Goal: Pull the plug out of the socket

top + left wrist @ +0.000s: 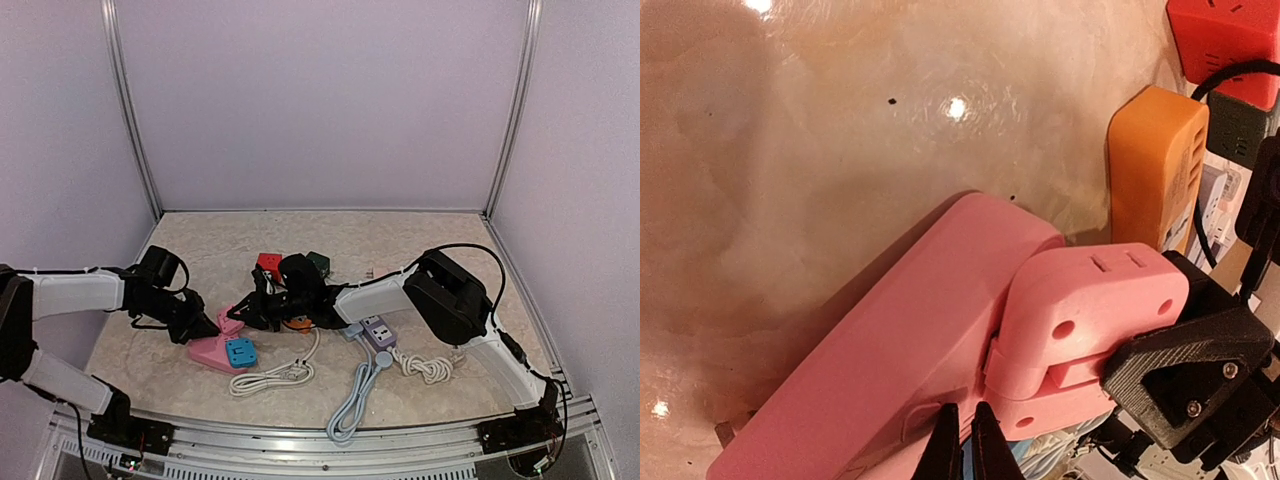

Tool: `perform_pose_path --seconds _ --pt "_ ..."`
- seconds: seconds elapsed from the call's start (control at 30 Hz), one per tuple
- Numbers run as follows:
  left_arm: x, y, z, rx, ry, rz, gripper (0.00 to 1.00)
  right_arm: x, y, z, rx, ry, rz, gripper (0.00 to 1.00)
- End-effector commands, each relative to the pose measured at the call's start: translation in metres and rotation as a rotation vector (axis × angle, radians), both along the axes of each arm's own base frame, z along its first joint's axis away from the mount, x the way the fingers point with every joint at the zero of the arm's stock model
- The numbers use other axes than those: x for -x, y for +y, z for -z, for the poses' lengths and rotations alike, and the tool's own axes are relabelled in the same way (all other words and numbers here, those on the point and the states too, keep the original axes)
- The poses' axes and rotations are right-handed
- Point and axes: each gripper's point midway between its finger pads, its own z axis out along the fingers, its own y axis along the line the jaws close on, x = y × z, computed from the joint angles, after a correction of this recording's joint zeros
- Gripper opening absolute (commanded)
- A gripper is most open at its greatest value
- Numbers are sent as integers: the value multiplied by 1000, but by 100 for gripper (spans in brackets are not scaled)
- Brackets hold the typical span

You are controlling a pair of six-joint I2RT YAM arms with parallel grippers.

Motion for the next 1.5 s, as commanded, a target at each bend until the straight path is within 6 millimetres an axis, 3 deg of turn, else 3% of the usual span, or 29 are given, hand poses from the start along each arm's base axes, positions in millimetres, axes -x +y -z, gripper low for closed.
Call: perform_pose_path --seconds 0.0,1.47 --pt "29 27 38 -157 147 -42 6 1 4 -44 -144 -60 -45 9" --pt "33 31 47 -179 173 -44 6 -21 -14 -116 -251 -155 17 9"
